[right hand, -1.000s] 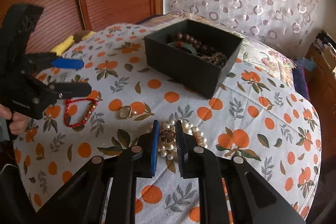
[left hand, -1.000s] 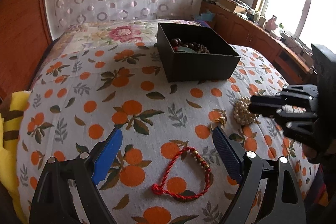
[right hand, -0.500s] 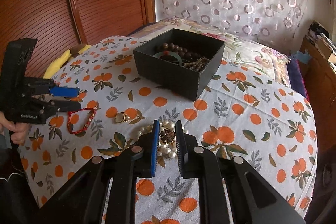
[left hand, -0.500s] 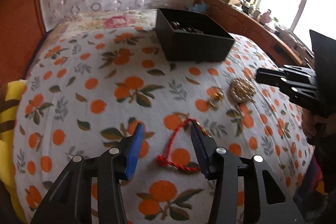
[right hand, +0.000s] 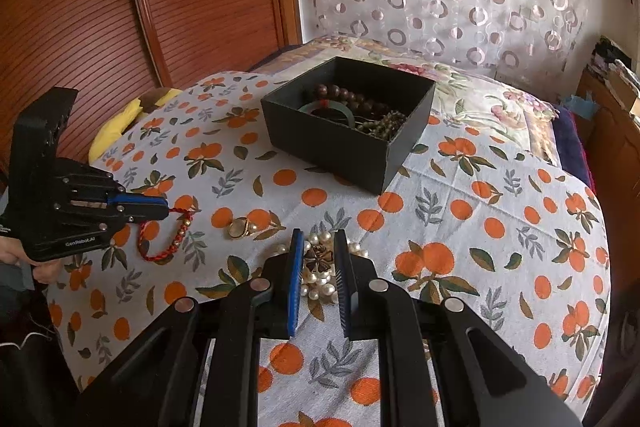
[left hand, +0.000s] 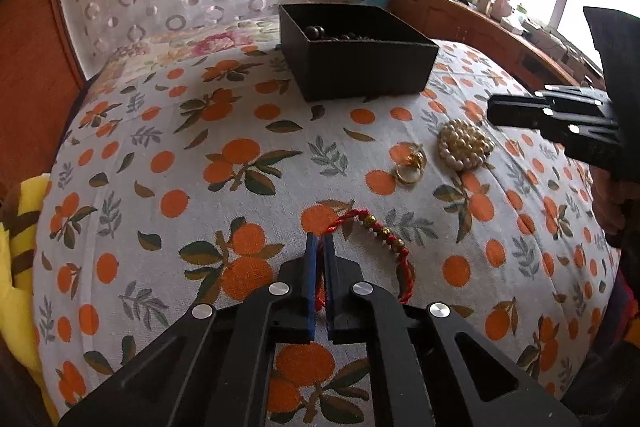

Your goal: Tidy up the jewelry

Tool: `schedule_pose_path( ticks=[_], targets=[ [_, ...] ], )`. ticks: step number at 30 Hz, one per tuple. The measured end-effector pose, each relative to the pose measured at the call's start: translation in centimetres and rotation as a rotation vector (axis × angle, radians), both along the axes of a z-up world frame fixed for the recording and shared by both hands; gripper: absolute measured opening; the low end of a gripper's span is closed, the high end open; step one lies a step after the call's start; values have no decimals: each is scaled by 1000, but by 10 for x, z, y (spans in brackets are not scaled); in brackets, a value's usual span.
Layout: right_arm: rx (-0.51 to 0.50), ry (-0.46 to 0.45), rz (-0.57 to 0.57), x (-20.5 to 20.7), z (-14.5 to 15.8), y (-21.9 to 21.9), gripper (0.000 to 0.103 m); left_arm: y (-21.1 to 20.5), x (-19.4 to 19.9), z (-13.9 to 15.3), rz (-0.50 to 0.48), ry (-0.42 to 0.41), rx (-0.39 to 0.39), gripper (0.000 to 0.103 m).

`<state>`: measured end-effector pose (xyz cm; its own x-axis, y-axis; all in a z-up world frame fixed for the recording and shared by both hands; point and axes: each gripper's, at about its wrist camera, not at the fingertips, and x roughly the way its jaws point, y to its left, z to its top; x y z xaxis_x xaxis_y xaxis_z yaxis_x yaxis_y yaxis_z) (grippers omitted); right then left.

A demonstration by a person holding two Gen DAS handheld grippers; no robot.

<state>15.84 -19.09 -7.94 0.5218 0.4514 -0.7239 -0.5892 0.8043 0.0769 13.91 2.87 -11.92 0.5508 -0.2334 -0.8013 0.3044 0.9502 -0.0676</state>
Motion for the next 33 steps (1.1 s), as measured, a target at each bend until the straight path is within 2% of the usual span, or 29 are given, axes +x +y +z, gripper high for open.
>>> schedule_pose_path(
  ticks=[5, 11, 18, 21, 33],
  targets=[
    [22, -2, 9, 5, 7, -2, 17, 0, 4, 16, 12, -37, -44, 2],
    [52, -30, 8, 29, 23, -1, 17, -6, 16, 48, 9, -116, -87, 2],
    [103, -46, -11, 75, 35, 6, 17, -15, 42, 81, 16, -202, -88, 2],
    [93, -54, -19, 90, 32, 11, 17, -18, 55, 93, 11, -232, -82, 2],
    [82, -30, -39, 112, 17, 15, 19, -32, 98, 101, -14, -250, -73, 2]
  ],
)
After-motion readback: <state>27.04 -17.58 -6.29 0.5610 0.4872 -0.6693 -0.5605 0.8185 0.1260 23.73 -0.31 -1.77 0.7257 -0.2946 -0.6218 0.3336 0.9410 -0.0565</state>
